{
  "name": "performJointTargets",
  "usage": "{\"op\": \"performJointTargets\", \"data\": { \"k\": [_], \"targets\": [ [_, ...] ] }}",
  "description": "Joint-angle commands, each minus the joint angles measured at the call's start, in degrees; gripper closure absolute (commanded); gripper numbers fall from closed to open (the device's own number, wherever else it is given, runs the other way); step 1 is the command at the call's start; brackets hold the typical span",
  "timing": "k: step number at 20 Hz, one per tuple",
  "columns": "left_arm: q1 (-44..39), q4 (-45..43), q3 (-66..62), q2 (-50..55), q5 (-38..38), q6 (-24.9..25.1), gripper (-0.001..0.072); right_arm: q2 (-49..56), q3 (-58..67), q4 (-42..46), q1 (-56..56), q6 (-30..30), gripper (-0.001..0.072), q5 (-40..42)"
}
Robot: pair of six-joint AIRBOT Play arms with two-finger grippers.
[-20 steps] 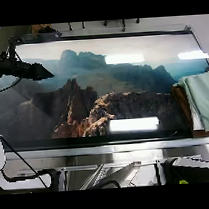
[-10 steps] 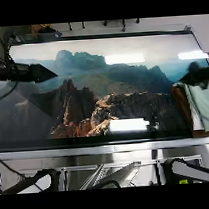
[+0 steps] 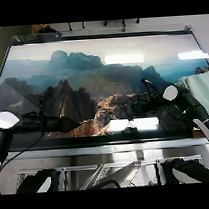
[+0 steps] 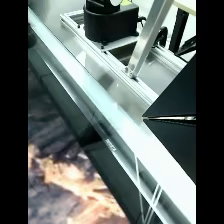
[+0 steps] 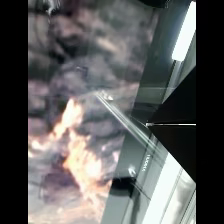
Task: Fold the shirts.
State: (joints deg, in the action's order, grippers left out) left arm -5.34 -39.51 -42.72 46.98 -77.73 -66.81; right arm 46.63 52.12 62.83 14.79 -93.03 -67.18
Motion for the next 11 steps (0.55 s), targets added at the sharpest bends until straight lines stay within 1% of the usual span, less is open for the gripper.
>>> {"op": "performJointTargets", "data": {
  "k": [1, 11],
  "targets": [
    [-0.9, 0.0, 5.0, -5.7, 2.3, -0.3, 0.0695, -0.2, -1.2, -1.4, 1.7, 0.1, 0.0691, 0.1],
    [-0.9, 0.1, 5.5, -7.1, 1.4, -0.3, 0.0694, -0.2, -1.2, -1.5, 1.7, 0.1, 0.069, 0.1]
  ]
}}
